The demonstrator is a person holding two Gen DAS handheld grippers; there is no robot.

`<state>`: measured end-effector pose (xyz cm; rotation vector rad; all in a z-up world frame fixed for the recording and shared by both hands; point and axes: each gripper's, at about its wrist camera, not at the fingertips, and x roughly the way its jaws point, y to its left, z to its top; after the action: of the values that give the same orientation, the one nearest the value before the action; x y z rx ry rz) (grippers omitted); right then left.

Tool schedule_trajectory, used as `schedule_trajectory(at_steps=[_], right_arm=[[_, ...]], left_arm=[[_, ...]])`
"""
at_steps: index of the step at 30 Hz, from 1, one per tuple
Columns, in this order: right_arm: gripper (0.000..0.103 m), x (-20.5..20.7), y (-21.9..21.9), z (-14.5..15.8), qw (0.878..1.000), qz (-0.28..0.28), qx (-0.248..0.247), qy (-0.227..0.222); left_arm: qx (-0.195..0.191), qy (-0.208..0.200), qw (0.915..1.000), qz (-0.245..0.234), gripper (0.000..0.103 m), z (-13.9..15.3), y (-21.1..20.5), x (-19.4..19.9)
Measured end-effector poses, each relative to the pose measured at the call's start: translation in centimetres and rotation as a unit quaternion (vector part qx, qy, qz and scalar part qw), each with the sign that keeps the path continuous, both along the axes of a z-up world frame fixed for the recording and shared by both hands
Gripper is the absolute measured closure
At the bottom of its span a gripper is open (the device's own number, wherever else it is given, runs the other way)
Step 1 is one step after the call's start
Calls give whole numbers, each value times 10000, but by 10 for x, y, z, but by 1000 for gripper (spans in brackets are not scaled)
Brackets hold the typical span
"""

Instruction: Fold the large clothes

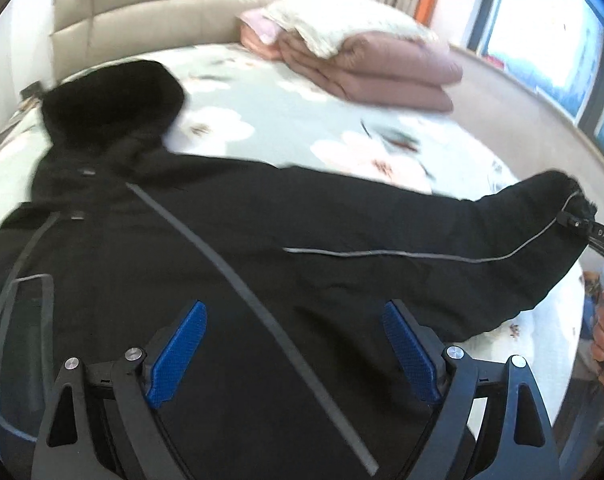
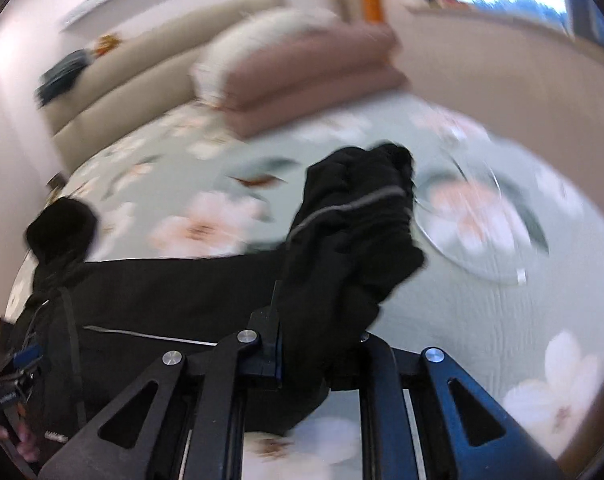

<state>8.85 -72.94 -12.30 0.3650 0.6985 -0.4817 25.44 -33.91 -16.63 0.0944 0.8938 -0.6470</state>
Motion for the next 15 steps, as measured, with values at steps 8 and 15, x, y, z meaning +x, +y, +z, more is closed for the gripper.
schedule_trajectory(at_steps=[8, 15], right_arm=[[86, 58, 184, 85, 9859, 1423, -866, -149], [86, 114, 344, 86, 9615, 2580, -942, -104]], left_arm=[[17, -481, 9980, 411, 13, 53, 118, -4], [101, -593, 9925, 1061, 13, 62, 226, -2]])
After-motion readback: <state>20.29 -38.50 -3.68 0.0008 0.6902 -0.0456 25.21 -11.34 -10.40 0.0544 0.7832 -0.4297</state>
